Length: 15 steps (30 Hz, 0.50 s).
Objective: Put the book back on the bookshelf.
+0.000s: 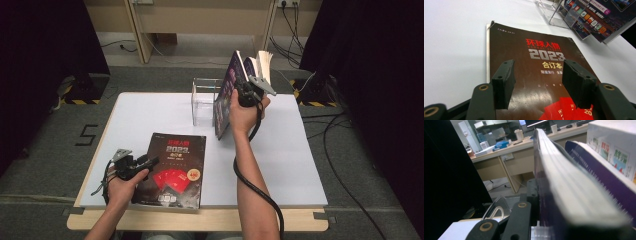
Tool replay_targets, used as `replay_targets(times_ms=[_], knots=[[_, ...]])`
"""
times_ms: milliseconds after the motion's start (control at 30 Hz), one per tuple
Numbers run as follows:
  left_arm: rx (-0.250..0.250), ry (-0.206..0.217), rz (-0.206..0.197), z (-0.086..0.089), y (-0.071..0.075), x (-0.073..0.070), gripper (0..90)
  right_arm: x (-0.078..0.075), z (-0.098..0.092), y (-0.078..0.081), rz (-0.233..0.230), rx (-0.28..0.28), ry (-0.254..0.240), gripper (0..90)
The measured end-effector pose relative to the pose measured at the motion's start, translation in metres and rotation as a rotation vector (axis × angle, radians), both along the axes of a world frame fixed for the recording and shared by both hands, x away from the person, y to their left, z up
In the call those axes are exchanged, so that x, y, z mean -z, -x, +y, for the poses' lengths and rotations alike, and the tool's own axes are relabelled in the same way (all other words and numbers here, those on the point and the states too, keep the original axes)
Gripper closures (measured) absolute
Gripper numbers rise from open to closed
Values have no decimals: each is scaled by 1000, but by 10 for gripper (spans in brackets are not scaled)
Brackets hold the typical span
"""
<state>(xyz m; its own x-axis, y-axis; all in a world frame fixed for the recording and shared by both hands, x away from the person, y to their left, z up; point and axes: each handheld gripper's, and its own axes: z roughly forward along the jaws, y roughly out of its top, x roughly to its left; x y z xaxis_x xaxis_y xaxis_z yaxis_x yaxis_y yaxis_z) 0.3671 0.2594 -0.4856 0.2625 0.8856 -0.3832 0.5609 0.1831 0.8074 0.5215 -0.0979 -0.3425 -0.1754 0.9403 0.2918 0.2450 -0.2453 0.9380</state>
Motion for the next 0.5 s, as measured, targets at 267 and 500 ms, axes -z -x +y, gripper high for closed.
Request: replay_targets(times_ms=[267,500], knots=[[4,-3,1,-1,0,1,429,13,4,-3,36,20,70,816],[8,-2,4,-3,0,2,429,2,1,0,28,29,124,698]])
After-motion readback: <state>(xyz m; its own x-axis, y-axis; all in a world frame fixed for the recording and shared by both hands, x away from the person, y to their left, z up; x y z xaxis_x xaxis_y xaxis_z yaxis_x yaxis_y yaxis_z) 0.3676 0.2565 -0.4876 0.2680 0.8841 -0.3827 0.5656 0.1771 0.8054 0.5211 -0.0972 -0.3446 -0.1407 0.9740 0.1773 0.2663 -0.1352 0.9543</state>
